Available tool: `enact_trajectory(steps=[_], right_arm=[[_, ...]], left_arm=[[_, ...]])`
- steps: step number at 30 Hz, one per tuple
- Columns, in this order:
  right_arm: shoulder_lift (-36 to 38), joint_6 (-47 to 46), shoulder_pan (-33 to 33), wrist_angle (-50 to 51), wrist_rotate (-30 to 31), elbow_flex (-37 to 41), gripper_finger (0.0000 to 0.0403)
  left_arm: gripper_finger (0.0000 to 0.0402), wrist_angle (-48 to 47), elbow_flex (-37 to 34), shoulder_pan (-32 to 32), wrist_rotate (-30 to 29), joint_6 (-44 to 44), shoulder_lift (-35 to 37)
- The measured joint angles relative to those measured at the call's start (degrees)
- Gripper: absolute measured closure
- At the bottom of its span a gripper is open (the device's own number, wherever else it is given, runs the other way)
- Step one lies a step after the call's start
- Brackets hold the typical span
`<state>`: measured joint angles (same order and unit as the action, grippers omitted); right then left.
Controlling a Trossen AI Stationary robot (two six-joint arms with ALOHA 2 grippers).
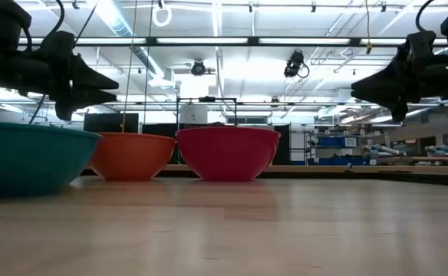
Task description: Nest bowls inside each other
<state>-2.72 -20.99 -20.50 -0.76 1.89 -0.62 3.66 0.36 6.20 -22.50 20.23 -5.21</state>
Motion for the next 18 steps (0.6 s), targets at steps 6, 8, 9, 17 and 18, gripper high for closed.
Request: enact_trajectory(steps=[6,8,9,17,18], right_arm=[[0.00,0.00,0.00,0.00,-0.01,0.00,0.0294],[0.00,0.02,0.01,-0.01,-0.02,0.00,0.0294],[0.00,0.00,0.00,-0.01,-0.01,0.00,0.0294],[0.00,0.00,-0.01,-0.01,-0.01,0.00,0.0294],[0.00,0.00,0.01,-0.01,-0.01,0.00,0.0294]], left_arm=[[0.0209,0.01,0.01,-0.01,-0.01,0.00,0.00],[0.0209,0.00,0.02,0.00,0.00,0.00,0.00],[0.0209,0.01,0.00,0.00,-0.01,0.01,0.00],[0.0209,0.14,0.01,-0.02,-0.02,0.08,-0.01],[0.0209,0.48,0.00,0.00,-0.07,-0.11,-0.02]])
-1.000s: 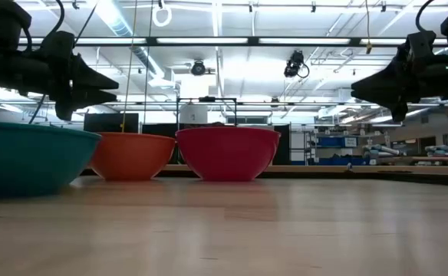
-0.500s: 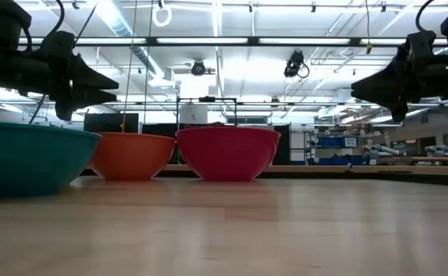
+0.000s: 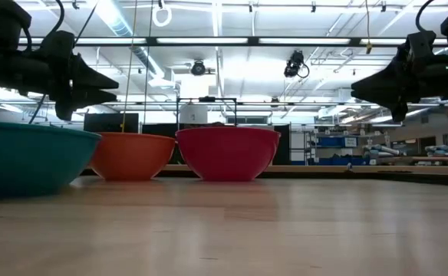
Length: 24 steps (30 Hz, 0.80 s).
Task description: Nest bowls inside each other
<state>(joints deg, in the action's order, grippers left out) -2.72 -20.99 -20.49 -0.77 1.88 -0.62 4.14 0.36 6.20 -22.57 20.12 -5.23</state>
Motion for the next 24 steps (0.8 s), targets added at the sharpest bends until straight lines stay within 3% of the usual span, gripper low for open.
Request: enact_trajectory(steps=[8,17,24], right_arm=[[0.00,0.00,-0.02,-0.01,0.01,0.00,0.0294],[0.00,0.02,0.00,-0.01,0.01,0.00,0.0294],[-0.02,-0.06,0.00,-3.04,0.46,0.04,0.0294]], left_arm=[[0.0209,14.63,0.02,0.07,-0.52,11.87,0.04],[0.0209,15.79,0.00,0.09,-0.42,13.90,0.02],[0.0209,21.15,0.00,0.09,-0.33,22.50,0.00]])
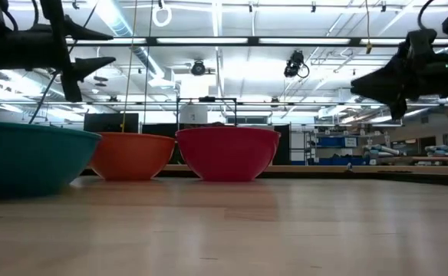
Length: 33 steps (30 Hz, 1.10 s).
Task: Nest bowls inside each other
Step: Stack the orange bowl on top of the red bowl
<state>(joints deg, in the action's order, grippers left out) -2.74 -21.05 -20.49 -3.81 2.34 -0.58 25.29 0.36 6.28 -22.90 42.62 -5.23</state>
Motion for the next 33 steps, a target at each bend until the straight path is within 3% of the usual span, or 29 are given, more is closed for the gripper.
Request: enact_trajectory(steps=[3,6,8,15,22,28,33], right_arm=[[0.02,-4.51,0.00,-9.95,3.73,-0.02,0.0294],[0.02,-12.25,0.00,-18.87,13.87,-0.02,0.0294],[0.02,-14.43,-0.05,-23.62,17.38,-0.02,0.0294],[-5.29,-18.01,0.00,-28.38,4.63,-0.08,0.0294],[-21.10,-21.75,0.92,-25.49,0.72,-9.31,0.0295],[-40.43,-14.68,1.30,-14.99,-3.78,-25.82,0.0295],[-54.00,-10.60,1.29,-12.22,-4.17,-36.49,0.0295]], left_arm=[[0.0209,1.16,0.00,0.00,-0.02,1.55,0.00],[0.0209,1.72,0.01,0.00,-0.02,1.83,0.00],[0.0209,3.76,0.00,0.00,-0.02,3.03,0.00],[0.0209,8.37,0.02,0.00,-0.18,4.23,0.04],[0.0209,7.63,0.14,0.02,-4.57,4.10,-0.05],[0.0209,-1.88,5.96,0.02,-6.43,0.72,-3.97],[0.0209,-17.38,13.61,0.02,-7.04,0.68,-8.78]])
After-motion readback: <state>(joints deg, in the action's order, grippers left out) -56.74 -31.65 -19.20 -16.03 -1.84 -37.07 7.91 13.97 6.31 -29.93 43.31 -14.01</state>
